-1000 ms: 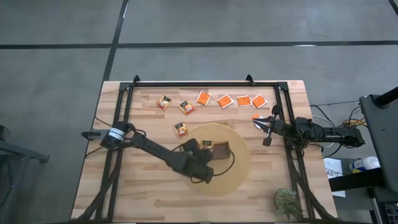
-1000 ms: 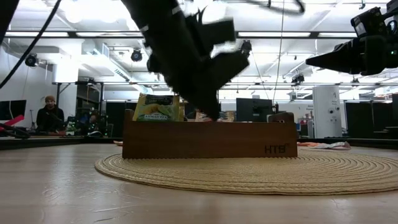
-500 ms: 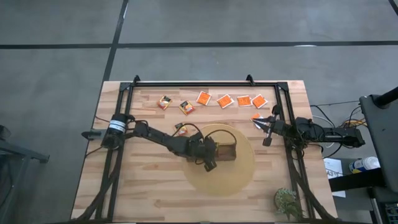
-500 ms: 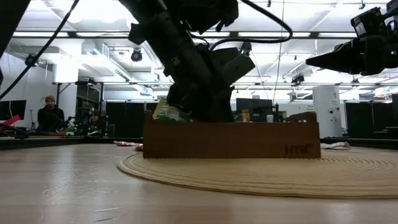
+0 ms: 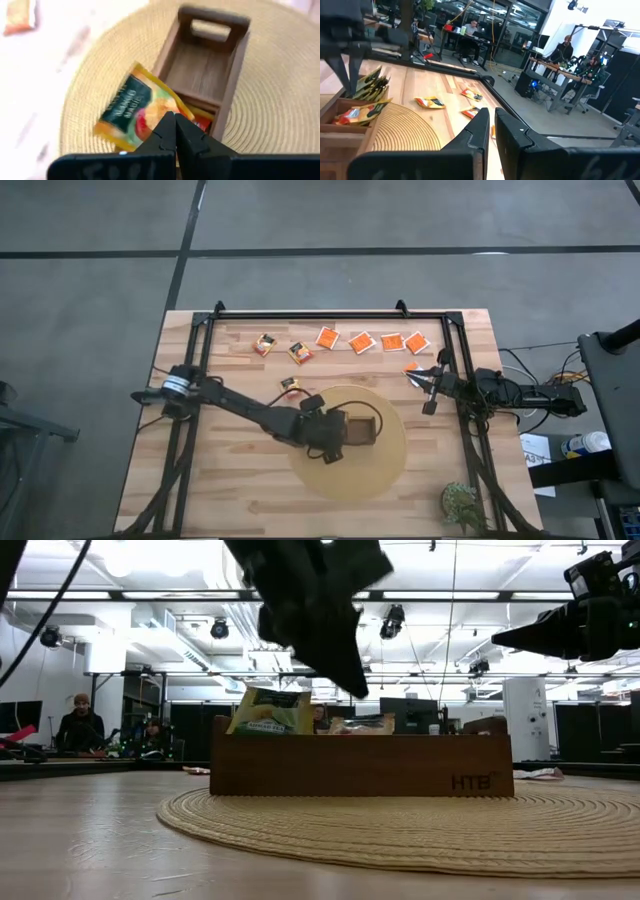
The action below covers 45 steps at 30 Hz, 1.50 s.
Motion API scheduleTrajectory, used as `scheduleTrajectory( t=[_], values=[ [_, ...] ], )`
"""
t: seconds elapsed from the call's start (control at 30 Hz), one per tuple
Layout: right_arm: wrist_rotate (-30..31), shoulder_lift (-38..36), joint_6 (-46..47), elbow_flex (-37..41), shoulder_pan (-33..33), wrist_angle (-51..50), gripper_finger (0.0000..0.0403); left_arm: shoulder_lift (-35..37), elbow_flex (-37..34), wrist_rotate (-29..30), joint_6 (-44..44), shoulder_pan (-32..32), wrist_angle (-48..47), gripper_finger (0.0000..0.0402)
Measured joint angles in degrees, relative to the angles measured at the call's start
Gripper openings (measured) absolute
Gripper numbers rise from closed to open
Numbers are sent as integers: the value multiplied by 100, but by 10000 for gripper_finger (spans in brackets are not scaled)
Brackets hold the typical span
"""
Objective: Pick & Place Tea
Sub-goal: Put the yellow tea bag into the middle section of the wooden organizer
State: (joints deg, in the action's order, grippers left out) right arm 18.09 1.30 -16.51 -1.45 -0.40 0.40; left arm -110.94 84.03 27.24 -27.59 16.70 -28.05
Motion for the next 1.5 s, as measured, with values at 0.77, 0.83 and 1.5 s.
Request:
scheduleTrajectory(
  t=[0.77, 0.83, 1.5],
  values=[
    [-1, -2, 2, -1, -2, -2, 27, -599, 13, -1748, 145, -609, 117, 0],
    [-2, -5, 2, 0, -2, -2, 27, -667, 23, -1973, 94, -689, 114, 0],
    [-4, -7, 2, -1, 1, -2, 27, -20, 304, -44, 253, -40, -407, 0]
  ],
)
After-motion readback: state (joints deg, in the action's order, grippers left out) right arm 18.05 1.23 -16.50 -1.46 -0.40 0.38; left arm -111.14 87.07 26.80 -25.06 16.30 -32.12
